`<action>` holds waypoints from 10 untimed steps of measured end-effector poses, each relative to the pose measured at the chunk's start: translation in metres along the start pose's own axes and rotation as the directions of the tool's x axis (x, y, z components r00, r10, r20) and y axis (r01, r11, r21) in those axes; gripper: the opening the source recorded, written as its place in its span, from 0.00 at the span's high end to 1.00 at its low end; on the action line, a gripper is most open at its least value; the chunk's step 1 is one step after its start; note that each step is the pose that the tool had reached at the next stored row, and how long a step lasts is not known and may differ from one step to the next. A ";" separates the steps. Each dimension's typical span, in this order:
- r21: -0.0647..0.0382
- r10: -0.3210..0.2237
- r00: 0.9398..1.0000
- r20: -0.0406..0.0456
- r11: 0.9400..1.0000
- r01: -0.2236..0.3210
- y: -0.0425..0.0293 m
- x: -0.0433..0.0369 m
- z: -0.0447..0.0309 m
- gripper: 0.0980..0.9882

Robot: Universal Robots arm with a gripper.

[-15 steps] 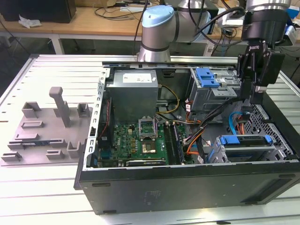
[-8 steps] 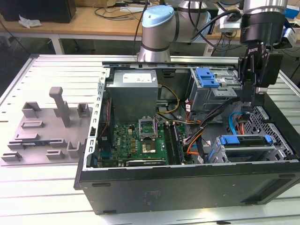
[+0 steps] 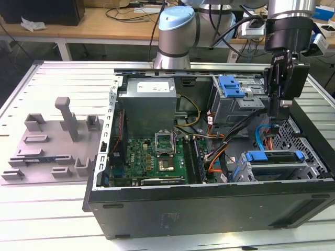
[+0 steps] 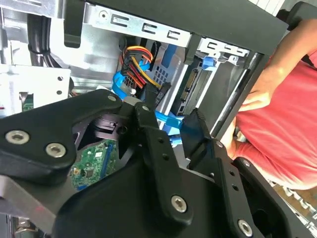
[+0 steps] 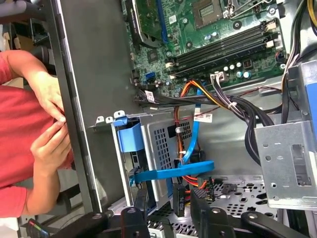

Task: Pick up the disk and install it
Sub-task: 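Insert the first disk wire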

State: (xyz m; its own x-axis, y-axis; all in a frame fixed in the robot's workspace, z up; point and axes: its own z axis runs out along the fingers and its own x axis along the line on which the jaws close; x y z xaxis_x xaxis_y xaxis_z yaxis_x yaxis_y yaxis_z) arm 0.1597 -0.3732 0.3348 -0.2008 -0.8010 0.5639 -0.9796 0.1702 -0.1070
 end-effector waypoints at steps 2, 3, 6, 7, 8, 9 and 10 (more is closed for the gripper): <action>0.002 0.003 1.000 0.000 1.000 -0.003 0.0003 -0.0012 0.0015 0.58; 0.003 0.005 1.000 0.000 1.000 -0.005 0.0004 -0.0020 0.0024 0.58; 0.002 0.007 1.000 -0.001 1.000 -0.007 0.0007 -0.0023 0.0026 0.75; 0.002 0.007 1.000 -0.001 1.000 -0.007 0.0007 -0.0023 0.0027 0.75; 0.002 0.007 1.000 -0.001 1.000 -0.007 0.0006 -0.0024 0.0027 0.75; 0.000 0.005 1.000 -0.001 1.000 -0.005 0.0000 -0.0026 0.0029 0.75; -0.002 0.002 1.000 -0.001 1.000 -0.002 -0.0010 -0.0031 0.0030 0.75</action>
State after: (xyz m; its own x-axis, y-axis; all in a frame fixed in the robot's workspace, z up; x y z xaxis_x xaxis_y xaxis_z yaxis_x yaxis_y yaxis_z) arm 0.1613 -0.3727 0.3307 -0.2031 -0.8000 0.5646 -0.9791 0.1733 -0.1066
